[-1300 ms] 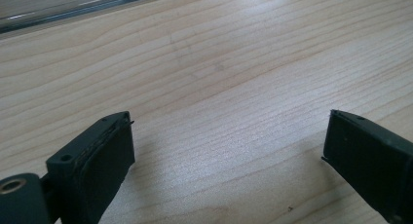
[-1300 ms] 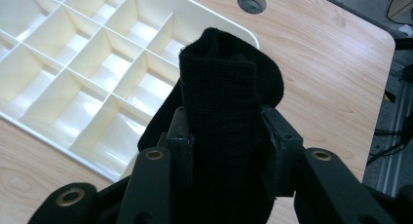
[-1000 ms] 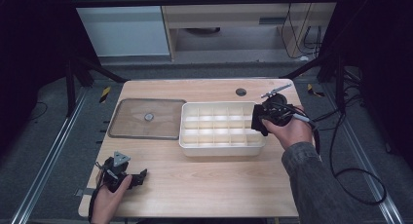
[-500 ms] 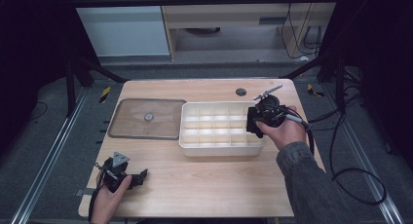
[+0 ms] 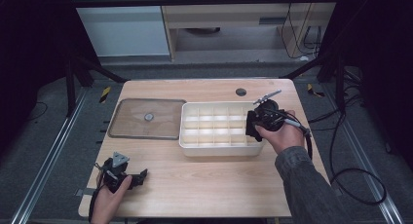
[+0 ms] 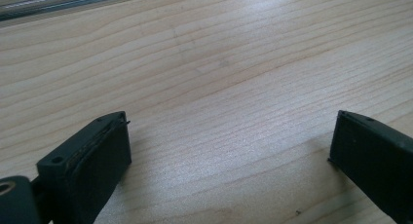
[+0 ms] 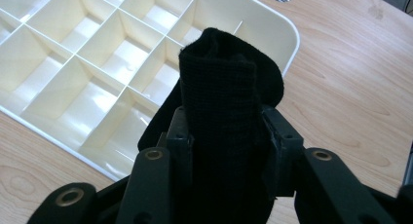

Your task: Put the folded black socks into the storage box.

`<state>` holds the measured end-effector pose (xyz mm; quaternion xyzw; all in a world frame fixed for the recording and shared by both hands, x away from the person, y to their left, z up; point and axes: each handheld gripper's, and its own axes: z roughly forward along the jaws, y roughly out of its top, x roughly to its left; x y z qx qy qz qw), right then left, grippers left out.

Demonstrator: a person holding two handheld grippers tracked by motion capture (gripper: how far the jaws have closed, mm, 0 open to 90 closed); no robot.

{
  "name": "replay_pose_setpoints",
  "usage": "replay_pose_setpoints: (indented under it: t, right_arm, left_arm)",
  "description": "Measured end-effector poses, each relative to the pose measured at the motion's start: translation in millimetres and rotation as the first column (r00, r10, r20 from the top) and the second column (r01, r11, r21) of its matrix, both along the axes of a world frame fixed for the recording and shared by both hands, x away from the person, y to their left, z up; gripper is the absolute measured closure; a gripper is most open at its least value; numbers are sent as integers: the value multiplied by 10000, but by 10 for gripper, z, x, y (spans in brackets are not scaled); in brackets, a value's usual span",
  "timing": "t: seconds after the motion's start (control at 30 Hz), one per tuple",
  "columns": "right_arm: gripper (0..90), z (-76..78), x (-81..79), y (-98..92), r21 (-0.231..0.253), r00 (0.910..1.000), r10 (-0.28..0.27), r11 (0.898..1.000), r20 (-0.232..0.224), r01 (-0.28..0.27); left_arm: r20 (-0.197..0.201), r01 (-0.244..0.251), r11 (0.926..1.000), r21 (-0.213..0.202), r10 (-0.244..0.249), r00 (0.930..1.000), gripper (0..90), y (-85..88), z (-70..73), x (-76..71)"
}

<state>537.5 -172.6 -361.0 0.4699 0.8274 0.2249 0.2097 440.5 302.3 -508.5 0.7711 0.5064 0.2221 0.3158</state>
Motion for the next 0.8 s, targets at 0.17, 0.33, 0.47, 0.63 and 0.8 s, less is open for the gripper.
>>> replay_pose_setpoints:
  t: [0.17,0.33,0.47,0.63,0.8]
  right_arm:
    - [624,-64,28,22,-73,10000,-17,10000,-81,16]
    - [624,-129,47,9,-209,9997,-29,9998,-227,24]
    - [624,-171,53,18,-351,9995,-65,9994,-295,55]
    - [624,-206,56,47,-379,9993,-33,9993,-371,18]
    - [624,-239,70,56,-642,9992,-17,9979,-411,-9]
  left_arm:
    - [-2,5,10000,-2,-5,10000,3,-1,-1,1]
    - [3,15,10000,26,-15,10000,1,-2,0,1]
    - [-5,-6,10000,-1,6,10000,1,-4,-1,0]
    - [-6,-6,10000,2,6,10000,1,-4,-1,0]
    - [-8,-7,10000,4,7,10000,0,-4,-1,-1]
